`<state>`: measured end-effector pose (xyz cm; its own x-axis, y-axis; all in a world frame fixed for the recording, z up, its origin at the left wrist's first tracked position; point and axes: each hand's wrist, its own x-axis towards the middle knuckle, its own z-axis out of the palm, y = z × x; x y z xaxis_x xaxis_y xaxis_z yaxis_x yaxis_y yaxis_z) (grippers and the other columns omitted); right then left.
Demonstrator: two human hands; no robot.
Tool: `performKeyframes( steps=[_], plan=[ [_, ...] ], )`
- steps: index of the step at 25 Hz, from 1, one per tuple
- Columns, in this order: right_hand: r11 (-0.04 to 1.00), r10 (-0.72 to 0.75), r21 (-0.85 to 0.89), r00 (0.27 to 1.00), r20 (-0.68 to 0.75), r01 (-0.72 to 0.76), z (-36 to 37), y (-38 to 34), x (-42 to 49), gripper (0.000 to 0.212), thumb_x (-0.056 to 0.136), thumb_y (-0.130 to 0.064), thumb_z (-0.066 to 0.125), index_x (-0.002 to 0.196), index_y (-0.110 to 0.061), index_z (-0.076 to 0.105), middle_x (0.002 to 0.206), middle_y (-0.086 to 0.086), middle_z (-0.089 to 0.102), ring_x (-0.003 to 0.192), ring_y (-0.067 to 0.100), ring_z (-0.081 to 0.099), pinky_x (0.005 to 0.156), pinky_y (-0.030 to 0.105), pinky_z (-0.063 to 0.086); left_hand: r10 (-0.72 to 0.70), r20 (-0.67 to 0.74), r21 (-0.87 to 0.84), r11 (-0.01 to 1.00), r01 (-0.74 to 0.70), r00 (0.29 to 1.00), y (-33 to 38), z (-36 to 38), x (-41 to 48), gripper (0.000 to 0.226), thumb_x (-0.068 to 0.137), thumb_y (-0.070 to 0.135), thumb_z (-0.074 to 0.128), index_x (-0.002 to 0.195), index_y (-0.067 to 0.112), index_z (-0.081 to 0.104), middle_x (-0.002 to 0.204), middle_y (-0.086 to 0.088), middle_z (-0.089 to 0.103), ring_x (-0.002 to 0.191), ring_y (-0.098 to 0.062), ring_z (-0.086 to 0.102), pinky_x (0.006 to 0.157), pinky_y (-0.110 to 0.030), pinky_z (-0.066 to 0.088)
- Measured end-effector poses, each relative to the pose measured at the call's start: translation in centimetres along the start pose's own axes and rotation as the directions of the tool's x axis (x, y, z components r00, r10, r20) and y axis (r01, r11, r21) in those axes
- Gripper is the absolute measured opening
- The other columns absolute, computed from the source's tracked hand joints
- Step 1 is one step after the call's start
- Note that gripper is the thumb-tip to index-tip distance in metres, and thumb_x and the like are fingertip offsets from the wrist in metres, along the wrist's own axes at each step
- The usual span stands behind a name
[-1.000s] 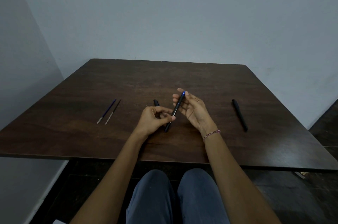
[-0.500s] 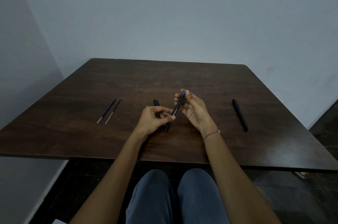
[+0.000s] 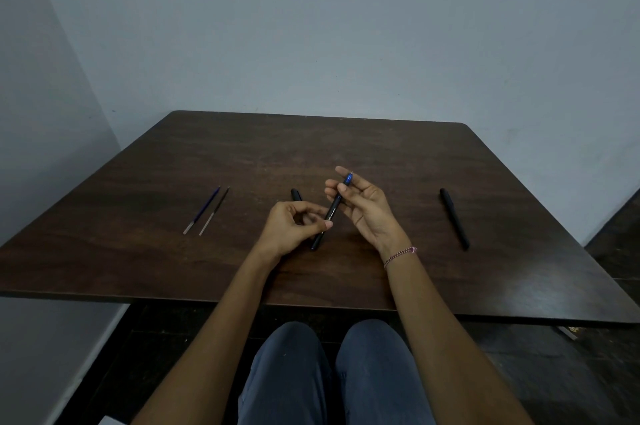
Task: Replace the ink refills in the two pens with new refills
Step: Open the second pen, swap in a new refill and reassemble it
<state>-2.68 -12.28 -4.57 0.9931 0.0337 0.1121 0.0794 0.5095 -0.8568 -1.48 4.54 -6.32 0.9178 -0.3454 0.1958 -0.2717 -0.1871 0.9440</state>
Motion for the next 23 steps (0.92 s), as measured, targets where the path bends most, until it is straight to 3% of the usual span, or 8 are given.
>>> performKeyframes(
  steps=[5, 9, 12, 16, 23],
  plan=[
    [0.999, -0.019, -0.040, 1.000, -0.012, 0.018, 0.07, 0.12, 0.05, 0.030, 0.085, 0.003, 0.055, 0.108, -0.015, 0.061, 0.080, 0.001, 0.075, 0.079, 0.010, 0.071, 0.073, 0.020, 0.056, 0.006, 0.010, -0.006, 1.000, -0.006, 1.000, -0.06, -0.04, -0.08, 0.020, 0.071, 0.013, 0.080, 0.089, 0.018, 0.073, 0.069, -0.004, 0.065, 0.065, -0.016, 0.059, 0.067, -0.027, 0.052],
    [0.999, 0.002, 0.039, 0.999, 0.053, -0.004, 0.13, -0.08, -0.05, 0.035, 0.081, -0.004, 0.057, 0.114, -0.013, 0.060, 0.097, 0.004, 0.074, 0.095, 0.014, 0.070, 0.084, 0.024, 0.056, 0.003, -0.013, -0.029, 1.000, -0.003, 1.000, 0.03, -0.01, -0.07, 0.018, 0.073, 0.012, 0.078, 0.088, 0.019, 0.072, 0.066, 0.001, 0.064, 0.064, -0.014, 0.058, 0.064, -0.023, 0.051],
    [0.998, 0.016, 0.056, 0.997, 0.072, -0.020, 0.16, -0.02, -0.07, 0.028, 0.091, -0.008, 0.049, 0.117, -0.011, 0.059, 0.104, 0.007, 0.073, 0.100, 0.017, 0.069, 0.087, 0.026, 0.055, 0.004, -0.022, -0.032, 0.999, -0.004, 1.000, -0.03, 0.02, -0.04, 0.016, 0.073, 0.011, 0.078, 0.086, 0.020, 0.072, 0.064, 0.001, 0.063, 0.062, -0.015, 0.057, 0.062, -0.021, 0.050],
    [0.998, 0.024, 0.056, 1.000, 0.018, -0.025, 0.12, 0.09, 0.03, 0.026, 0.099, -0.011, 0.039, 0.113, -0.010, 0.062, 0.097, 0.007, 0.074, 0.093, 0.016, 0.071, 0.081, 0.026, 0.057, 0.007, -0.028, -0.037, 0.999, -0.008, 1.000, -0.21, 0.10, 0.00, 0.017, 0.072, 0.011, 0.079, 0.085, 0.021, 0.072, 0.063, 0.000, 0.063, 0.061, -0.015, 0.057, 0.061, -0.021, 0.050],
    [0.999, -0.015, -0.048, 0.997, -0.079, 0.011, 0.12, 0.13, 0.06, 0.017, 0.095, -0.010, 0.049, 0.101, -0.012, 0.065, 0.081, 0.003, 0.074, 0.081, 0.013, 0.071, 0.071, 0.023, 0.057, 0.013, -0.020, -0.033, 0.999, -0.014, 1.000, -0.35, 0.11, 0.11, 0.019, 0.071, 0.012, 0.080, 0.087, 0.019, 0.073, 0.066, -0.001, 0.063, 0.062, -0.014, 0.057, 0.063, -0.023, 0.050]
  ],
)
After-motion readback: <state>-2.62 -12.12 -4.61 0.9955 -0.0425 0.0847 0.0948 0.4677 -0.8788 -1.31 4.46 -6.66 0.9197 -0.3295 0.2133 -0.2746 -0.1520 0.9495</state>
